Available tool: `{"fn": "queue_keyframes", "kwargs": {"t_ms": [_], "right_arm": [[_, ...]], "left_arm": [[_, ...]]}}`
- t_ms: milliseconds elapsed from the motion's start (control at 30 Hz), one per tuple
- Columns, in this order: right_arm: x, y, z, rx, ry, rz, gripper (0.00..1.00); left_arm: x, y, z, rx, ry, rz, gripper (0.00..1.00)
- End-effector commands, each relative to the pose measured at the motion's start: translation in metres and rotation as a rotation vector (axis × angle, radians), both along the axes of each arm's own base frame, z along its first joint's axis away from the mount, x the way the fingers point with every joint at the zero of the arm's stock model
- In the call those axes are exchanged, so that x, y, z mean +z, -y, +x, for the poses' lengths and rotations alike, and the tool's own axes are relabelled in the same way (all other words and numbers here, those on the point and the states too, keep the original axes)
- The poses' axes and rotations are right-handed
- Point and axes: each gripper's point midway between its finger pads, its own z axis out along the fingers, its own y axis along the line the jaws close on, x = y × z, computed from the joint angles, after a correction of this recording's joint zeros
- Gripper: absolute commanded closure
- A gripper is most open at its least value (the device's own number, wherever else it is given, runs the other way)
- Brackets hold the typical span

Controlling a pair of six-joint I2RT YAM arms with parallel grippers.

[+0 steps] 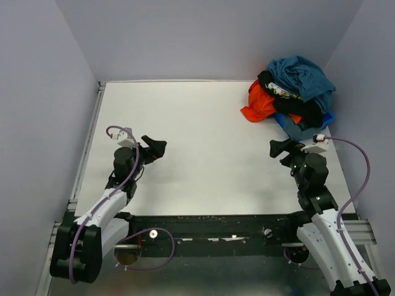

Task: Fold and stack the t-shirts
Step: Grab crumpled tshirt from bin with the right arm

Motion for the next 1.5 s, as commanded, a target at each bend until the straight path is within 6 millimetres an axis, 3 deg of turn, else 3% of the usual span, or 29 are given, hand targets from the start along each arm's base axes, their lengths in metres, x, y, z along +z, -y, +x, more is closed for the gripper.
{"fn": "queue_keyframes", "kwargs": {"t_ms": [0, 233, 433, 633, 900, 1200, 1467], "right_arm": [[-0.021, 0.007, -0.002, -0.052, -0.046, 0.018, 0.00], [-0.026, 0.004, 0.000, -0.034, -0.049, 0.020, 0.00], [0.008, 0.010, 0.021, -0.087, -0.061, -0.001, 0.01], [0.038, 0.011, 0.076, -0.140, -0.133, -0.051, 0.03], [0.078, 0.039, 0.168, -0.303, -0.147, -0.099, 0.10], [0.071, 0.053, 0.258, -0.357, -0.245, -0.189, 0.13], [0.043, 0.075, 0.307, -0.423, -0.330, -0.277, 0.16]], "left_arm": [[0.019, 0.008, 0.003, -0.027, 0.079, -0.082, 0.01], [0.036, 0.041, 0.015, -0.135, 0.098, -0.111, 0.01], [0.035, 0.051, 0.017, -0.139, 0.098, -0.012, 0.01], [0.036, 0.053, 0.008, -0.157, 0.132, 0.053, 0.01], [0.034, 0.049, 0.004, -0.135, 0.162, 0.052, 0.01], [0.034, 0.051, 0.004, -0.147, 0.162, 0.046, 0.02], [0.031, 0.057, 0.005, -0.176, 0.144, 0.037, 0.02]]}}
